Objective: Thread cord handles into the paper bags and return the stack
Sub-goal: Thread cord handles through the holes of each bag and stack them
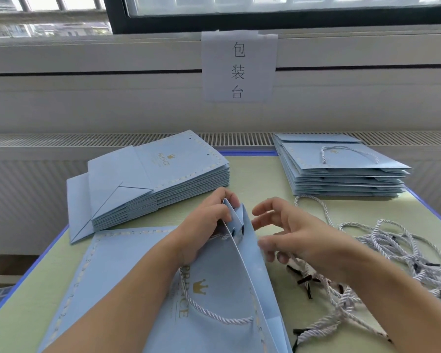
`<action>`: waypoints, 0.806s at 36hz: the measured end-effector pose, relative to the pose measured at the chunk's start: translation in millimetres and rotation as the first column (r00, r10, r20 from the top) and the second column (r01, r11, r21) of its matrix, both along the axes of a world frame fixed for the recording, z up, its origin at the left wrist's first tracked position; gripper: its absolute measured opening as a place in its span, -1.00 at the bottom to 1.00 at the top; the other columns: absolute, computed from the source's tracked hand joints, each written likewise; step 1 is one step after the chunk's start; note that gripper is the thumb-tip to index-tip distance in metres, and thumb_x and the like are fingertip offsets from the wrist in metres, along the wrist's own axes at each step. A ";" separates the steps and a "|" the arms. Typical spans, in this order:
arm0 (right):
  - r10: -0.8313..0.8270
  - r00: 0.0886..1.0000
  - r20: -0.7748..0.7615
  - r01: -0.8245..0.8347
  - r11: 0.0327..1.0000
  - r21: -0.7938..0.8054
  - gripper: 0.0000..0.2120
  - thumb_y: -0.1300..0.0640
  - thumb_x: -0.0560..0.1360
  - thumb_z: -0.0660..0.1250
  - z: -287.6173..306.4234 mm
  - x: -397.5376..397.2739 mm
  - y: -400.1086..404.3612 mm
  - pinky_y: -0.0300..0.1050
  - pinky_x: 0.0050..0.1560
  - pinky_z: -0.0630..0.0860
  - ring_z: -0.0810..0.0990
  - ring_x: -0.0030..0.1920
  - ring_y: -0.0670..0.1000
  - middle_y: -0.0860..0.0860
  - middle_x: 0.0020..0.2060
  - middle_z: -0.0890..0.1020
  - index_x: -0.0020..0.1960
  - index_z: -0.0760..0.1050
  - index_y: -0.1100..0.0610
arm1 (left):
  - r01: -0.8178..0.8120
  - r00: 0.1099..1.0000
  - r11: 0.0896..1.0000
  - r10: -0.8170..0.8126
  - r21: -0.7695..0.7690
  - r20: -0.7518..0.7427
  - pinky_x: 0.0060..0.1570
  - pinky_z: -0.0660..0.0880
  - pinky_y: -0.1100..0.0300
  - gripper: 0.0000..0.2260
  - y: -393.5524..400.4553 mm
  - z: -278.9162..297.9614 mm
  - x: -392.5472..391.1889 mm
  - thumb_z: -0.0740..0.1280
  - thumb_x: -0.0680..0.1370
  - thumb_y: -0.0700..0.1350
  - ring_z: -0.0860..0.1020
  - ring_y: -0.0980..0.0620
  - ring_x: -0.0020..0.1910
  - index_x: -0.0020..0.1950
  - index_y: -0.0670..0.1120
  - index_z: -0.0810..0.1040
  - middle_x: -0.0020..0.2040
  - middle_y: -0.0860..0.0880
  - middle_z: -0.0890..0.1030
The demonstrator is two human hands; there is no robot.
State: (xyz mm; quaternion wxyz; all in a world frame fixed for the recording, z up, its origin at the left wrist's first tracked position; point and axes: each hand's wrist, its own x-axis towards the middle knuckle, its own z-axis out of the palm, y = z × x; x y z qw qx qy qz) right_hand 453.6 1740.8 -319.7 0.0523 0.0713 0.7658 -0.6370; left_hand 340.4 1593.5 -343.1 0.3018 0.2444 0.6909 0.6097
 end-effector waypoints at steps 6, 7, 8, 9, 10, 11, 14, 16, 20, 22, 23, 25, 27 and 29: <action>0.119 0.990 0.076 -0.131 0.975 0.178 -0.82 0.29 0.54 0.29 11.2 4.4 21.7 -0.36 -0.49 0.23 0.32 -0.48 -0.10 -0.05 -0.51 0.45 0.13 0.50 0.14 | -0.001 1.000 1.000 0.001 -0.007 -0.006 -0.27 0.29 0.13 -0.79 -0.3 0.3 0.7 0.16 0.20 -0.14 0.31 -0.06 -0.19 -0.22 0.04 0.45 -0.15 -0.10 0.38; 0.107 0.993 0.058 -0.115 0.978 0.173 -0.85 0.28 0.55 0.27 11.9 4.4 24.5 -0.37 -0.50 0.22 0.30 -0.51 -0.13 -0.07 -0.54 0.42 0.10 0.51 0.15 | -0.002 1.000 1.000 0.002 -0.010 -0.007 -0.28 0.29 0.13 -0.79 -0.3 0.3 0.7 0.16 0.21 -0.14 0.31 -0.06 -0.20 -0.22 0.04 0.45 -0.16 -0.10 0.38; 0.091 0.995 0.040 -0.096 0.983 0.158 -0.86 0.27 0.56 0.27 12.8 4.3 26.9 -0.37 -0.51 0.20 0.27 -0.53 -0.14 -0.08 -0.55 0.40 0.08 0.52 0.16 | -0.001 1.000 1.000 0.000 -0.013 -0.008 -0.29 0.29 0.14 -0.80 -0.4 0.4 0.7 0.16 0.21 -0.14 0.31 -0.05 -0.21 -0.23 0.05 0.45 -0.16 -0.10 0.37; 0.076 0.997 0.023 -0.079 0.986 0.146 -0.87 0.26 0.55 0.27 13.4 3.9 29.0 -0.36 -0.52 0.18 0.26 -0.53 -0.14 -0.08 -0.54 0.40 0.07 0.53 0.15 | 0.001 1.000 1.000 -0.001 -0.014 -0.008 -0.29 0.29 0.14 -0.80 -0.5 0.4 0.7 0.16 0.21 -0.14 0.32 -0.05 -0.21 -0.24 0.05 0.45 -0.17 -0.10 0.37; 0.065 0.998 0.009 -0.066 0.988 0.137 -0.88 0.25 0.55 0.27 13.7 3.3 31.2 -0.34 -0.52 0.16 0.24 -0.53 -0.12 -0.06 -0.54 0.39 0.06 0.54 0.15 | 0.003 1.000 1.000 -0.003 -0.015 -0.008 -0.29 0.29 0.13 -0.81 -0.9 0.5 0.6 0.16 0.21 -0.14 0.32 -0.06 -0.22 -0.25 0.06 0.45 -0.17 -0.10 0.38; 0.058 0.998 -0.002 -0.057 0.991 0.124 -0.88 0.24 0.54 0.28 13.9 2.9 32.8 -0.34 -0.52 0.15 0.24 -0.53 -0.12 -0.05 -0.53 0.39 0.05 0.54 0.16 | 0.003 1.000 1.000 -0.004 -0.016 -0.009 -0.28 0.29 0.13 -0.81 -1.2 0.4 0.5 0.16 0.21 -0.14 0.32 -0.06 -0.22 -0.25 0.07 0.45 -0.16 -0.11 0.38; 0.045 0.999 -0.026 -0.044 0.999 0.028 -0.83 0.16 0.45 0.39 15.2 2.6 41.4 -0.37 -0.57 0.17 0.24 -0.53 -0.13 -0.04 -0.52 0.40 0.01 0.56 0.19 | 0.002 1.000 1.000 -0.002 -0.022 -0.008 -0.28 0.29 0.13 -0.80 -2.3 0.3 0.3 0.16 0.20 -0.14 0.33 -0.04 -0.24 -0.25 0.07 0.45 -0.17 -0.10 0.38; 0.067 0.997 -0.050 -0.072 0.990 -0.123 -0.63 0.02 0.27 0.56 16.7 3.1 52.0 -0.40 -0.61 0.19 0.27 -0.53 -0.16 -0.04 -0.50 0.42 -0.03 0.60 0.19 | 0.000 1.000 1.000 0.000 -0.019 -0.005 -0.27 0.29 0.13 -0.81 -2.0 0.5 0.8 0.16 0.20 -0.14 0.33 -0.05 -0.23 -0.26 0.07 0.45 -0.17 -0.10 0.37; 0.002 0.987 -0.160 -0.069 0.909 -0.410 -0.54 0.04 0.09 0.67 20.1 2.8 71.0 -0.39 -0.60 0.18 0.30 -0.58 -0.18 -0.04 -0.50 0.43 -0.08 0.65 0.14 | -0.014 1.000 1.000 0.014 -0.012 0.001 -0.26 0.27 0.12 -0.80 -0.3 0.6 0.8 0.15 0.20 -0.15 0.30 -0.07 -0.19 -0.24 0.05 0.45 -0.14 -0.10 0.37; -0.107 0.973 -0.204 -0.017 0.851 -0.524 -0.55 0.06 0.04 0.67 20.7 0.4 78.4 -0.36 -0.59 0.20 0.30 -0.60 -0.18 -0.05 -0.50 0.44 -0.11 0.65 0.11 | -0.015 1.000 1.000 0.015 -0.016 -0.001 -0.25 0.27 0.12 -0.79 0.3 0.8 0.7 0.15 0.20 -0.15 0.30 -0.07 -0.19 -0.23 0.04 0.45 -0.14 -0.11 0.36; -0.163 0.963 -0.216 0.010 0.818 -0.575 -0.55 0.07 0.02 0.67 21.1 -0.8 82.0 -0.36 -0.59 0.22 0.31 -0.59 -0.17 -0.05 -0.49 0.44 -0.13 0.65 0.10 | -0.015 1.000 1.000 0.015 -0.019 -0.005 -0.25 0.27 0.12 -0.79 0.2 0.7 0.6 0.15 0.20 -0.14 0.30 -0.06 -0.19 -0.22 0.04 0.45 -0.14 -0.11 0.36; -0.271 0.934 -0.234 0.056 0.756 -0.652 -0.58 0.09 0.01 0.66 22.6 -1.7 88.9 -0.37 -0.58 0.24 0.32 -0.57 -0.17 -0.06 -0.47 0.44 -0.17 0.65 0.08 | -0.013 1.000 1.000 0.013 -0.027 -0.011 -0.27 0.28 0.13 -0.79 -0.1 0.9 0.7 0.15 0.21 -0.14 0.31 -0.04 -0.23 -0.20 0.03 0.44 -0.15 -0.10 0.35; -0.349 0.901 -0.258 0.065 0.696 -0.715 -0.65 0.11 0.04 0.60 24.6 -0.2 96.4 -0.39 -0.57 0.25 0.32 -0.55 -0.18 -0.08 -0.46 0.43 -0.20 0.62 0.07 | -0.009 1.000 1.000 0.008 -0.030 -0.011 -0.30 0.29 0.15 -0.79 -0.3 1.0 0.7 0.15 0.21 -0.14 0.32 -0.02 -0.28 -0.21 0.04 0.45 -0.17 -0.10 0.36; -0.410 0.868 -0.279 0.055 0.639 -0.768 -0.70 0.12 0.08 0.56 26.6 2.8 103.7 -0.41 -0.55 0.27 0.32 -0.54 -0.20 -0.10 -0.45 0.42 -0.21 0.60 0.05 | -0.007 1.000 1.000 0.007 -0.030 -0.006 -0.32 0.28 0.16 -0.78 -0.3 1.0 0.8 0.15 0.21 -0.14 0.33 0.00 -0.33 -0.20 0.03 0.44 -0.18 -0.10 0.35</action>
